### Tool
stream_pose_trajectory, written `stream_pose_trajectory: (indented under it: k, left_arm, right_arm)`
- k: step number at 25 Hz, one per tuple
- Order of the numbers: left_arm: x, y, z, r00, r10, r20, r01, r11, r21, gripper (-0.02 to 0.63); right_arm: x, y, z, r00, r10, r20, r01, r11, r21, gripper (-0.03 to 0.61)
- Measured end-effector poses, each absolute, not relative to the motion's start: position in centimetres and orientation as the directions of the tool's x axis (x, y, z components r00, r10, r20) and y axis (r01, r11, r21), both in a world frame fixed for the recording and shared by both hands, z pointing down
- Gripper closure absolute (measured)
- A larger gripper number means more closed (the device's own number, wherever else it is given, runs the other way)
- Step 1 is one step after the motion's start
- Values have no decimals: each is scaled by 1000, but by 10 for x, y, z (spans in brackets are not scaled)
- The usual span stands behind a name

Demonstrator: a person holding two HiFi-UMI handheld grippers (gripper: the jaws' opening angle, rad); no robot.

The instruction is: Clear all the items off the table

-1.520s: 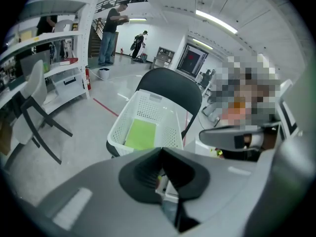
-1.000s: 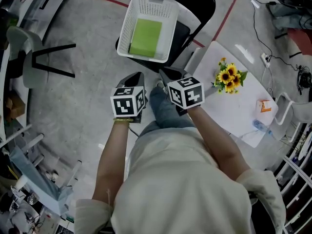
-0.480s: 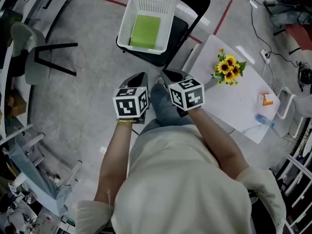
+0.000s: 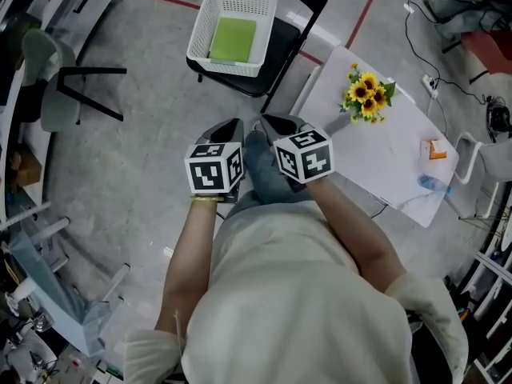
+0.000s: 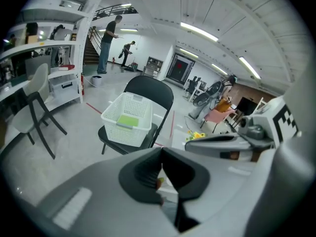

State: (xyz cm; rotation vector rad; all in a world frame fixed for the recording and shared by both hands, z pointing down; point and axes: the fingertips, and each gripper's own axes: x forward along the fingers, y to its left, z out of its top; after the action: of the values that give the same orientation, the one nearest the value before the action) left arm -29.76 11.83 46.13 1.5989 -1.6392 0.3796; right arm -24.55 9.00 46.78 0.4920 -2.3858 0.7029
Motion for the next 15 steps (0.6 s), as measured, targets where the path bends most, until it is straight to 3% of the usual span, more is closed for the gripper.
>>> stream_pose_trajectory:
  k: [15]
  left_arm:
    - [-222, 180, 447, 150, -719, 679, -942, 104, 318, 604]
  right_arm:
    - [-172, 145, 445, -749, -241, 617, -519, 792, -321, 578]
